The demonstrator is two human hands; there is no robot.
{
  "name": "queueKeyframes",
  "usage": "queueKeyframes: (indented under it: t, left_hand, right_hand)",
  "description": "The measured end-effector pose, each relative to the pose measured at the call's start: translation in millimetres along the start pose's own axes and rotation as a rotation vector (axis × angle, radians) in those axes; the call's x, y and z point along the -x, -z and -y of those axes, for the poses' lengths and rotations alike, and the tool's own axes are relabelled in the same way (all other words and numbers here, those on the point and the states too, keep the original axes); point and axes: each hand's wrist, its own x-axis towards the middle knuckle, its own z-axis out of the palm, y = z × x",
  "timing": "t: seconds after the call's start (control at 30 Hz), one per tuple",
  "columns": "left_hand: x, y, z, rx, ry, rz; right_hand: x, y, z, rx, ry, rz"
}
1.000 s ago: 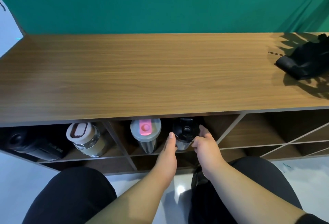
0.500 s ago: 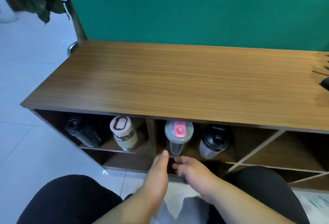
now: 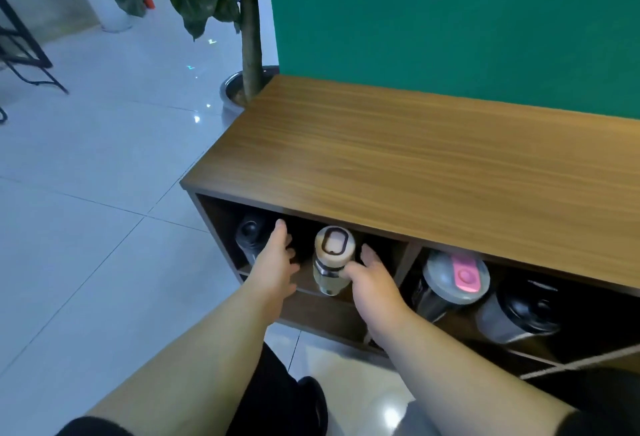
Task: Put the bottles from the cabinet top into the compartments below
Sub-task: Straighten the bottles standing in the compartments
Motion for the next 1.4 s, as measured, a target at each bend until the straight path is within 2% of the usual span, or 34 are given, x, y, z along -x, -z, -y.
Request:
queueKeyframes:
  t: [0.23,0.47,0.6,0.7,0.77,0.87,1.0,1.23,1.4]
  left_hand:
    - [-11,-9,3,-0.059,0.023,0.124]
    - [-2,-17,2,-0.133,0.005,0.113]
    - [6,-3,1,-0.104,0.001,0.045]
    - [11,30,-2,-0.057,-0.049,-0.021]
    - [11,56,-4,-0.143,-0.101,-0.115]
    - [9,81,-3,-0.247,-0.135,-0.205]
    - [3,89,1,-0.135,-0.049,-0.206]
    - [-10,88,-10,0.017,-0.078,-0.163]
    - [-16,86,-11,0.012,-0.081,-0.127]
  right_hand:
    - [-13,-13,-2,-0.037,0.029,-0.055]
    - [-9,-10,-2,-0.021,0.033,-0.039]
    - [4,-12,-9,-0.031,-0.047,-0.082]
    - [25,-32,-18,0.035,-0.136,0.05]
    - [30,-50,-15,0.087,-0.1,0.169]
    - [16,-78,0,0.134,-0.008,0.204]
    - [-6,-98,17,0.122,-0.032,0.151]
    - [-39,-114,35,0.054,-0.084,0.139]
    - [-41,-116,26,0.039,-0.054,0.151]
